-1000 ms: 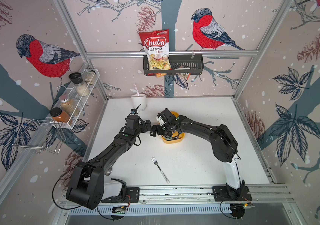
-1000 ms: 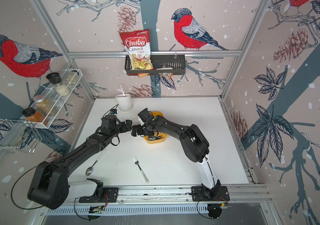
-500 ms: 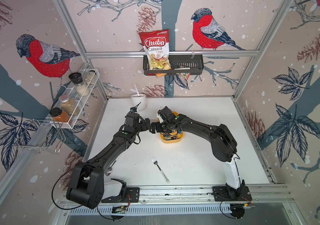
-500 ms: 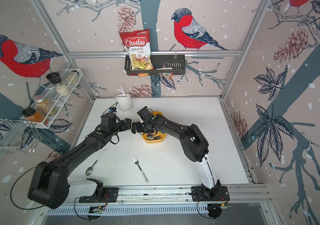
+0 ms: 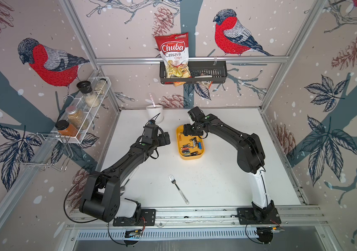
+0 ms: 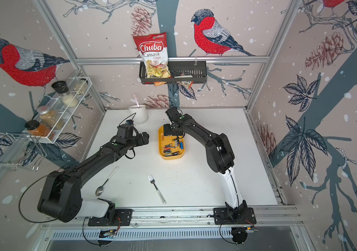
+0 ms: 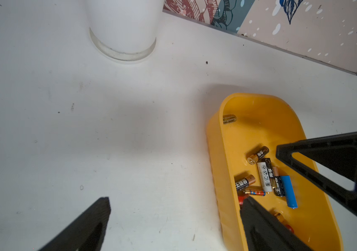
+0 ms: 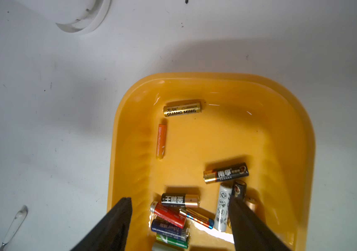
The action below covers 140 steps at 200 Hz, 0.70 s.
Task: Take the batteries out of the storage box
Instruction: Adjust the storage box at the center of the board, then pick up the battery from the storage box.
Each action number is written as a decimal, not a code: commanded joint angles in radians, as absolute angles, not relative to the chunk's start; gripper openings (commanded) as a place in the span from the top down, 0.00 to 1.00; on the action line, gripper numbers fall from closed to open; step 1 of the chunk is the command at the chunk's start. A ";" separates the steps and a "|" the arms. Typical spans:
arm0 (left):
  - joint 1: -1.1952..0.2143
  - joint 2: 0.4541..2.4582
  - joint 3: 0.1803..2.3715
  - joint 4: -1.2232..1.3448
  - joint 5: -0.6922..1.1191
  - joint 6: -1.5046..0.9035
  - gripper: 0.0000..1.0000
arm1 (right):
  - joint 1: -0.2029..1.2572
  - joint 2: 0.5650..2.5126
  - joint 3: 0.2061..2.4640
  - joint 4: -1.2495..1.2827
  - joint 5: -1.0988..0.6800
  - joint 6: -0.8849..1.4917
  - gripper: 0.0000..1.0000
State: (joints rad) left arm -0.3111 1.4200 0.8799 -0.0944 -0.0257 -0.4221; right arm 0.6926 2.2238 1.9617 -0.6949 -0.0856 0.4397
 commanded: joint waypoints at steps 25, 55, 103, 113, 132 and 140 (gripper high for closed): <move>-0.318 1.483 0.900 -0.103 0.009 -0.423 0.03 | 0.687 2.322 2.083 -0.818 -0.023 0.416 0.29; -0.318 1.504 0.905 -0.094 0.015 -0.419 0.03 | 0.680 2.352 2.087 -0.832 -0.014 0.428 0.30; -0.320 1.531 0.919 -0.092 0.025 -0.418 0.03 | 0.670 2.395 2.105 -0.850 -0.006 0.426 0.29; -0.320 1.534 0.922 -0.092 0.027 -0.417 0.03 | 0.670 2.403 2.114 -0.859 -0.008 0.427 0.29; -0.321 1.536 0.922 -0.095 0.027 -0.416 0.03 | 0.673 2.409 2.114 -0.861 -0.005 0.427 0.29; -0.321 1.537 0.922 -0.095 0.028 -0.417 0.03 | 0.676 2.408 2.104 -0.854 -0.007 0.426 0.29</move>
